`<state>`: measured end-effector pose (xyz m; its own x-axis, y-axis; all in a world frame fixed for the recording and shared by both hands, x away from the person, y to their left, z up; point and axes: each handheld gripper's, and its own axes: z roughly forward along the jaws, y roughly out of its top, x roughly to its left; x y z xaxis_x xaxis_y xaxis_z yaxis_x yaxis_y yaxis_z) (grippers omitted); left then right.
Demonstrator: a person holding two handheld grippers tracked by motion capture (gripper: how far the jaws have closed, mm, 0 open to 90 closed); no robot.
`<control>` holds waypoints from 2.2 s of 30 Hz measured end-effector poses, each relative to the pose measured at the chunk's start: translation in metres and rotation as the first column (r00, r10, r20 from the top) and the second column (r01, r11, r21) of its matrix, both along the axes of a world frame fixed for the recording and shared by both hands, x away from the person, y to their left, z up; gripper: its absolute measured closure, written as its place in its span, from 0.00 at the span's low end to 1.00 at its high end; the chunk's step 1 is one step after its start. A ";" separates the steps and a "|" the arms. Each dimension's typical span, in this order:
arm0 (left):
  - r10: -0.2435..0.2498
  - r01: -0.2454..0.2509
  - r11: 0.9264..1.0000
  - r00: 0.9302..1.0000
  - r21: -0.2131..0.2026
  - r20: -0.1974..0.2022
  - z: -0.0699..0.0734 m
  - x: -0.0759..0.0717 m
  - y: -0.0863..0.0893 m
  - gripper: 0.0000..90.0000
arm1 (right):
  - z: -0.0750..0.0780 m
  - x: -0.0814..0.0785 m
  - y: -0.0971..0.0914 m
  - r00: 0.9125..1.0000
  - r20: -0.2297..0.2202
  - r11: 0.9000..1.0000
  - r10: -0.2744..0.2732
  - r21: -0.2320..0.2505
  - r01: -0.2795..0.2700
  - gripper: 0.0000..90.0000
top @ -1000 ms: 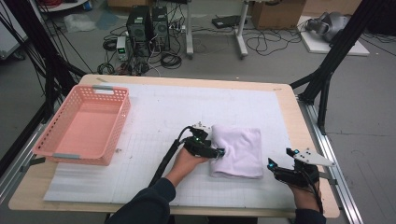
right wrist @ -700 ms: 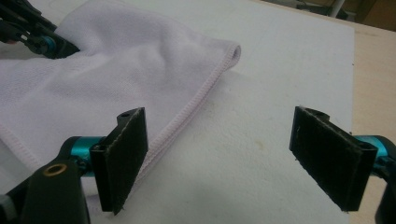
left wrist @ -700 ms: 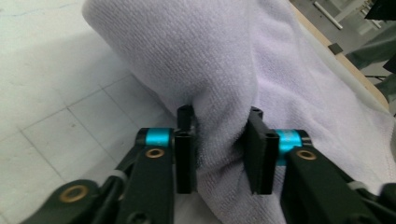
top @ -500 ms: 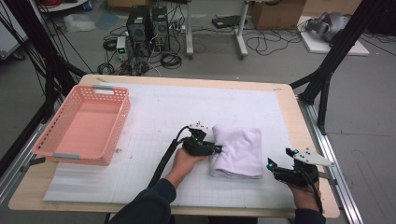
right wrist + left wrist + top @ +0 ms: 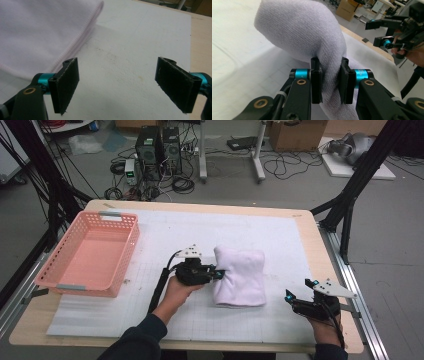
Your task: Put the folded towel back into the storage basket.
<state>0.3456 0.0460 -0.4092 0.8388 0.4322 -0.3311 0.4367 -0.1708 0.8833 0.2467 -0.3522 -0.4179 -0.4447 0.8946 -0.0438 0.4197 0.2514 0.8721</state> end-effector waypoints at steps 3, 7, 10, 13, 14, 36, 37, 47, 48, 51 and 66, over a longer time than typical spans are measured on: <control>0.012 -0.012 1.000 1.000 0.002 0.025 0.008 0.001 0.014 0.84 | 0.000 0.000 0.001 1.000 -0.001 1.000 -0.001 0.006 0.001 0.20; 0.020 -0.019 1.000 0.998 -0.003 0.057 0.018 0.000 0.031 0.84 | 0.001 0.000 0.001 1.000 0.006 1.000 0.003 0.003 -0.003 0.20; 0.019 -0.019 1.000 0.996 -0.003 0.087 0.024 -0.002 0.041 0.84 | 0.001 0.000 0.003 1.000 0.002 1.000 0.005 0.007 -0.005 0.20; 0.021 -0.020 1.000 0.992 -0.013 0.125 0.032 -0.004 0.052 0.84 | 0.001 0.001 0.005 1.000 0.008 1.000 0.016 0.005 -0.016 0.20; 0.026 -0.025 1.000 0.990 -0.011 0.139 0.035 -0.005 0.056 0.84 | 0.001 0.000 0.006 1.000 0.008 1.000 0.016 0.010 -0.016 0.20; 0.077 -0.060 0.996 0.953 -0.069 0.293 0.091 -0.005 0.148 0.84 | 0.004 0.004 0.015 0.999 0.021 0.999 0.039 0.017 -0.040 0.20; 0.085 -0.065 0.995 0.949 -0.075 0.303 0.093 -0.006 0.154 0.84 | 0.004 0.004 0.014 0.999 0.023 0.999 0.040 0.014 -0.040 0.20; 0.144 -0.119 0.988 0.930 -0.095 0.339 0.112 -0.009 0.205 0.84 | 0.004 0.005 0.018 0.999 0.023 0.999 0.043 0.017 -0.043 0.20; 0.152 -0.125 0.987 0.927 -0.098 0.343 0.115 -0.010 0.212 0.84 | 0.005 0.005 0.018 0.999 0.025 0.999 0.045 0.015 -0.045 0.20; 0.159 -0.131 0.986 0.923 -0.101 0.351 0.122 -0.011 0.225 0.84 | 0.005 0.006 0.019 0.998 0.029 0.999 0.049 0.013 -0.049 0.20; 0.227 -0.204 0.974 0.911 -0.104 0.345 0.146 -0.013 0.307 0.84 | 0.006 0.007 0.025 0.998 0.029 0.999 0.053 0.006 -0.053 0.20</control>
